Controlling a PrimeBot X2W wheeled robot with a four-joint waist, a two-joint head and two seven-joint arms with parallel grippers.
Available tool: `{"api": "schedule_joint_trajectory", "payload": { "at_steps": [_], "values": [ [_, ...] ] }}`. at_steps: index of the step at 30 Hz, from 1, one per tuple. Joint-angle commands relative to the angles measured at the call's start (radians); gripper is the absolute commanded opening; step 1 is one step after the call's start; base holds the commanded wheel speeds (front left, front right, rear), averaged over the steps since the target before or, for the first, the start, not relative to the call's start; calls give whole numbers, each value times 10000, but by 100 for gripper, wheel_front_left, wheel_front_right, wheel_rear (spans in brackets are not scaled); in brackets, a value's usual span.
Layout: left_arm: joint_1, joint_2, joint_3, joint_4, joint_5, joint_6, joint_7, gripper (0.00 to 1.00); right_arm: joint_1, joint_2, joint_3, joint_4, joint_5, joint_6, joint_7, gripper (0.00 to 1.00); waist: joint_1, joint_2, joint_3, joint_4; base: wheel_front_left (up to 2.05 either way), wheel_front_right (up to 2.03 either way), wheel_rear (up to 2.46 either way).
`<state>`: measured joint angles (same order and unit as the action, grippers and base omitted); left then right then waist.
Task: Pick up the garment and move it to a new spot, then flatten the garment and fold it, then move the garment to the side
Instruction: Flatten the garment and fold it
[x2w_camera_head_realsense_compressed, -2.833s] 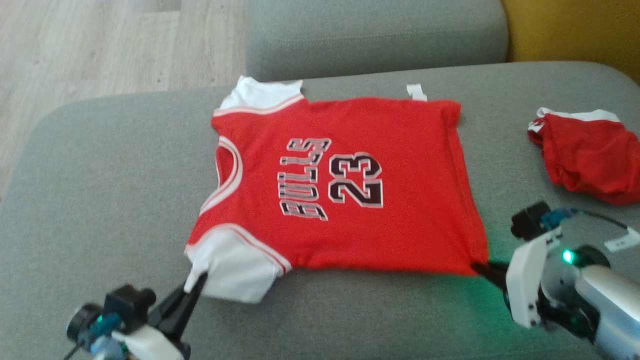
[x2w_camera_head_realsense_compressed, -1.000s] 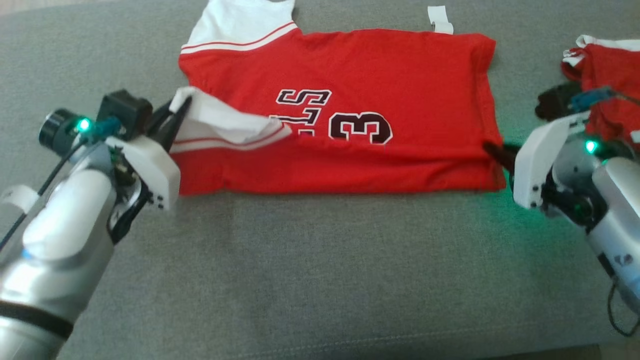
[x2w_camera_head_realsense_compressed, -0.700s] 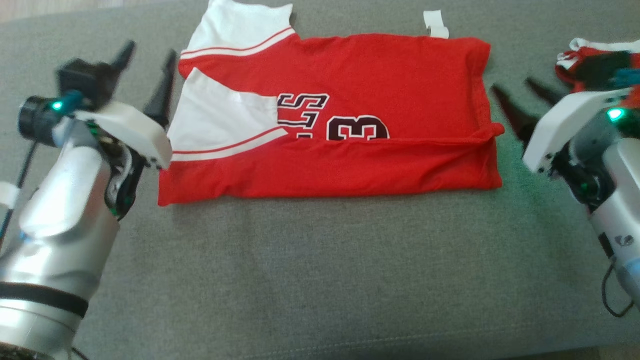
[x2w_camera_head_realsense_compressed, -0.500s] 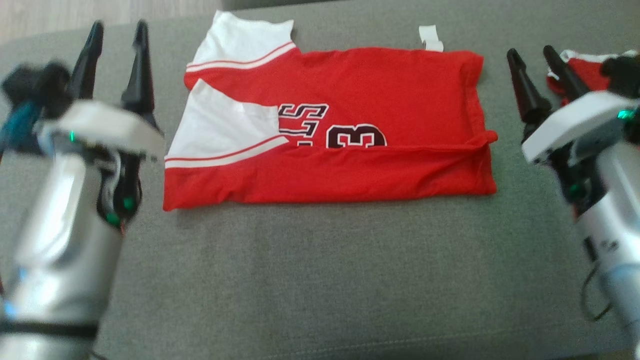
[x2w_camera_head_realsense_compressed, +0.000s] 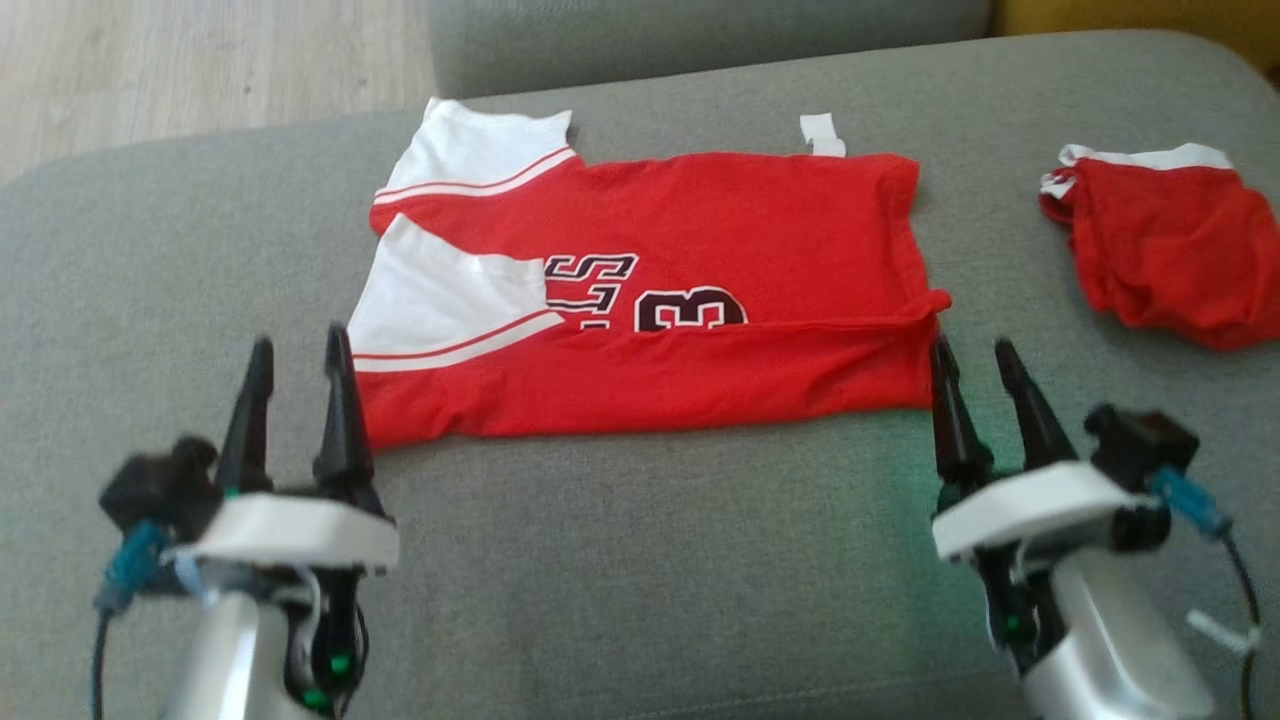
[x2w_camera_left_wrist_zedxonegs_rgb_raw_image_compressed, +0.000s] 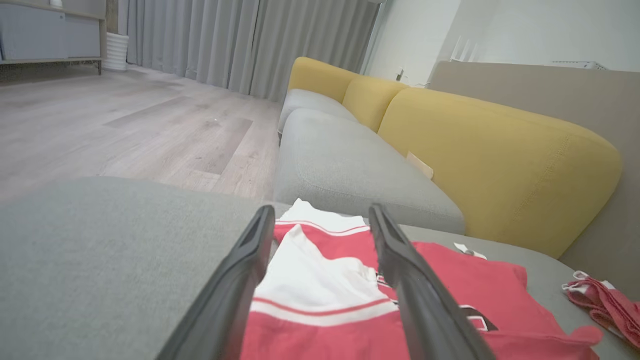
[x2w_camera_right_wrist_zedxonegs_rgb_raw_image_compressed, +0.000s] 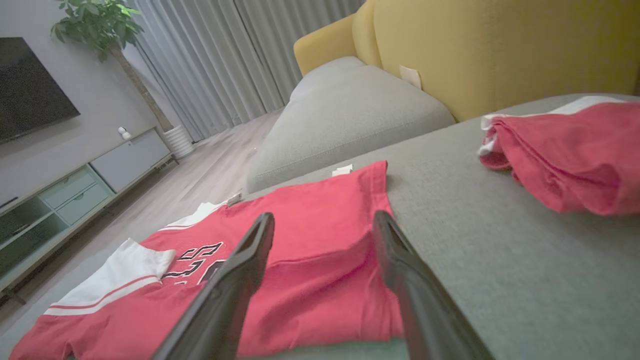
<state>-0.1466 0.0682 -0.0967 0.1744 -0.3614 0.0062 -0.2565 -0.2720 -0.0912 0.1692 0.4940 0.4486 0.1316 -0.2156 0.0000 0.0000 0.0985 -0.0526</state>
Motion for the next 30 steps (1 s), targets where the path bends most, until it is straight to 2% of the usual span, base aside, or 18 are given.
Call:
{"api": "schedule_joint_trajectory", "payload": {
  "at_steps": [1, 6, 13, 20, 27, 30],
  "values": [
    [-77, 34, 464, -308, 159, -62, -52, 100, 25, 149, 19, -406, -195, -9, -170, 100, 0, 0, -81, -70, 0, 0, 0],
    [270, -117, 586, 207, 618, -117, -52, 100, 447, 367, -147, -702, -463, -9, -150, 100, 0, 0, -76, -248, 0, 0, 0],
    [-152, -161, 716, 1340, 901, -148, -52, 100, 384, 404, -368, -1361, -598, -9, 172, 100, 0, 0, 198, -422, 0, 0, 0],
    [-875, -86, 929, 3251, 1186, 206, -53, 100, 496, 407, -385, -1813, -589, -9, 439, 100, 0, 0, 428, -569, 0, 0, 0],
    [-1759, 347, 1209, 4864, 1348, 628, -53, 100, 507, 408, -211, -2120, -533, -9, 668, 100, 0, 0, 704, -773, 0, 0, 0],
    [-2083, 489, 1141, 5544, 1432, 682, 41, 100, 489, 408, -158, -2209, -498, -9, 710, 100, 0, 0, 820, -855, 0, 0, 0]
  ]
}}
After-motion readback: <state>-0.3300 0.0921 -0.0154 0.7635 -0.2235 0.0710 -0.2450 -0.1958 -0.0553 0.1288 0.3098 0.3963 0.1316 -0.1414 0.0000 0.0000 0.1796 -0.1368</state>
